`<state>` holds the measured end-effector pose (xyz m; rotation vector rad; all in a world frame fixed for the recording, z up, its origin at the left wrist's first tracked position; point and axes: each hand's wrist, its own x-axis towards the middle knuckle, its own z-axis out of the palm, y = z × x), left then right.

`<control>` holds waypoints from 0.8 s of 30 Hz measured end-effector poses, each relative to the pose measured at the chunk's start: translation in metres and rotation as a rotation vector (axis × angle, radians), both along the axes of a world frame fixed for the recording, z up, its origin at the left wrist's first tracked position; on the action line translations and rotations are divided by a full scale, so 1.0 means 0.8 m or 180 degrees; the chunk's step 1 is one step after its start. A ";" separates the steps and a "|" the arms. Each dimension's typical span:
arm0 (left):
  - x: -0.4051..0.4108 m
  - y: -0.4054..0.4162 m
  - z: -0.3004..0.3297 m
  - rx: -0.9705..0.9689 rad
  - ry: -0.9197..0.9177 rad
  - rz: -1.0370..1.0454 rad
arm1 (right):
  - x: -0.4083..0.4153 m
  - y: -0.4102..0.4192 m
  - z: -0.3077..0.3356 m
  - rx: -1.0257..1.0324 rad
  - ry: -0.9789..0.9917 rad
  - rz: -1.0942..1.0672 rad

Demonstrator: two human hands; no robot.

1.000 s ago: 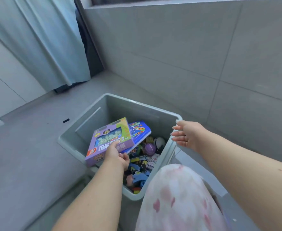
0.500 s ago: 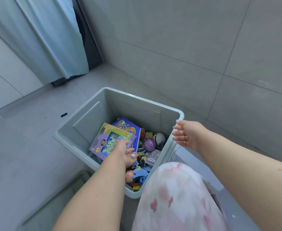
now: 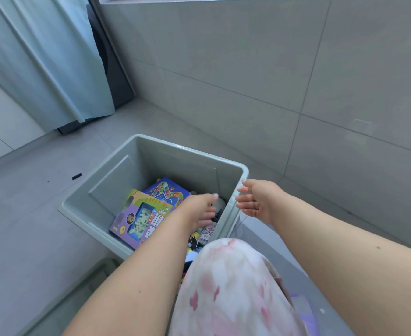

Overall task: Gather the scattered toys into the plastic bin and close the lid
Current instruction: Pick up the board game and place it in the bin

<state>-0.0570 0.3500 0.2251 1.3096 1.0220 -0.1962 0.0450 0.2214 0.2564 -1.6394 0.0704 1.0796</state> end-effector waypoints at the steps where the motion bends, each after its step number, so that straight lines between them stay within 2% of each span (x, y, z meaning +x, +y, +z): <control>1: 0.004 -0.010 -0.002 0.0193 0.0198 -0.0356 | 0.002 -0.002 -0.002 -0.0005 -0.0004 -0.0015; 5: 0.007 -0.018 -0.019 0.1782 0.0832 -0.1516 | 0.012 -0.016 -0.009 -0.0026 0.0047 -0.0062; 11: 0.015 -0.017 -0.009 0.2807 0.1066 -0.2534 | 0.034 -0.044 -0.016 -0.0065 0.0029 -0.0212; 14: 0.021 -0.018 -0.007 0.2914 0.1016 -0.2624 | 0.044 -0.056 -0.018 -0.0096 0.0007 -0.0273; 21: 0.046 -0.028 -0.018 0.2970 0.0768 -0.2274 | 0.077 -0.093 -0.015 -0.0239 -0.0083 -0.0444; 24: 0.058 -0.033 -0.022 0.3040 0.0742 -0.2317 | 0.090 -0.109 -0.012 -0.0275 -0.0100 -0.0524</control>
